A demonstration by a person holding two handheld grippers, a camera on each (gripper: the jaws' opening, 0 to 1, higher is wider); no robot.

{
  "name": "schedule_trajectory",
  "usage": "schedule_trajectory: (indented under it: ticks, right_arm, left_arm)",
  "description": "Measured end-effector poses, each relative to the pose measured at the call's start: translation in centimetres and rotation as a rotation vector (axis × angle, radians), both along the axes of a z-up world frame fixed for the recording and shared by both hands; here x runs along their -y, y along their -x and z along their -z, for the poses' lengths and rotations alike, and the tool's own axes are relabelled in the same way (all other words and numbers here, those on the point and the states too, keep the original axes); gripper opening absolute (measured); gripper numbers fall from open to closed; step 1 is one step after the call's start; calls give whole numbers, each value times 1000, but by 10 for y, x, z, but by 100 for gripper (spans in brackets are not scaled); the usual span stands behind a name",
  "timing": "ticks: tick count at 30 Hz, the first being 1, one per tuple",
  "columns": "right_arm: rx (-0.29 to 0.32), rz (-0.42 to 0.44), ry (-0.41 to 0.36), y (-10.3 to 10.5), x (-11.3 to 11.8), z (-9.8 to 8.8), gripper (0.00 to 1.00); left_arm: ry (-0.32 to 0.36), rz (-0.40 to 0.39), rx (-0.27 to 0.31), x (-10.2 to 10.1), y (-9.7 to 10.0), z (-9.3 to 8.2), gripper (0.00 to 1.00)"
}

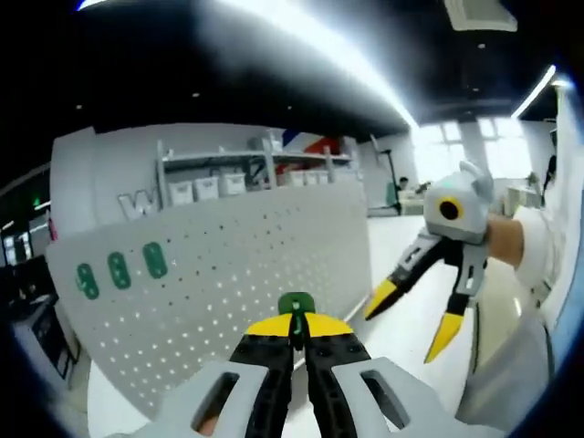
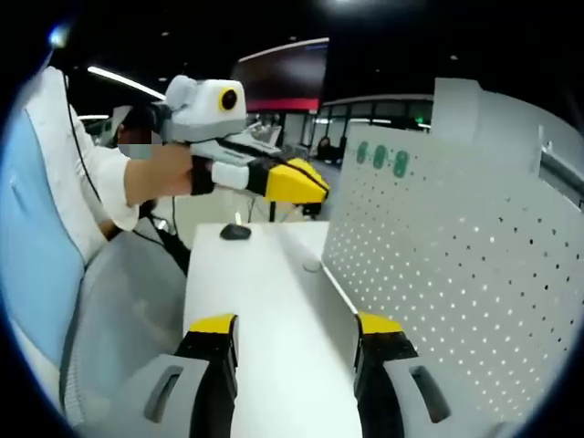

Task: Insert the hook assembly into the mounting plate slot until the hook locks in place.

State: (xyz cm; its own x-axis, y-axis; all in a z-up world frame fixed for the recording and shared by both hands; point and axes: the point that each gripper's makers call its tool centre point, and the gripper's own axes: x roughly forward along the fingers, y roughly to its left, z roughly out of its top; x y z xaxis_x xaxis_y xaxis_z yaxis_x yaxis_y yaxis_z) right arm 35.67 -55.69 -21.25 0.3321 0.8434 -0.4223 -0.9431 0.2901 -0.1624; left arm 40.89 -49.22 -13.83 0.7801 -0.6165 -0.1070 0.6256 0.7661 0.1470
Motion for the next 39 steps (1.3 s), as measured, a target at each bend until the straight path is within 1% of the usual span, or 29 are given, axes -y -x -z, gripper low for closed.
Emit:
schedule_trajectory:
  ticks: [2, 4, 6, 12, 14, 20, 24, 26, 31, 34, 37, 39]
  right_arm:
    - [6, 7, -5, 0, 1, -3, 51]
    - [12, 13, -17, 1, 2, -7, 51]
    - [24, 21, -26, 0, 4, -11, 51]
    - [44, 56, -60, -4, 12, -20, 52]
    - [48, 71, -77, -6, 15, -24, 52]
    - [60, 129, -144, -14, 25, -36, 52]
    - [68, 164, -175, -19, 34, -42, 53]
    - [70, 184, -189, -22, 40, -44, 53]
    - [76, 236, -214, -26, 54, -46, 58]
    - [72, 260, -230, -27, 62, -46, 61]
    - [76, 293, -248, -30, 71, -47, 67]
    - [79, 309, -258, -30, 76, -48, 68]
  left_arm:
    - [6, -42, 22, -3, -8, -7, 3]
    - [9, -64, 17, -3, -14, -10, 3]
    - [42, -91, 22, -4, -21, -15, 3]
    - [80, -165, 45, -9, -39, -25, 3]
    - [93, -188, 44, -10, -46, -28, 3]
    - [102, -227, 74, -8, -64, -38, 3]
    - [111, -247, 87, -6, -78, -43, 3]
    - [122, -260, 83, -6, -86, -44, 3]
    - [139, -318, 79, -10, -107, -44, 3]
    - [148, -351, 83, -14, -115, -45, 3]
    - [153, -374, 81, -16, -121, -44, 3]
    - [162, -400, 86, -21, -127, -45, 3]
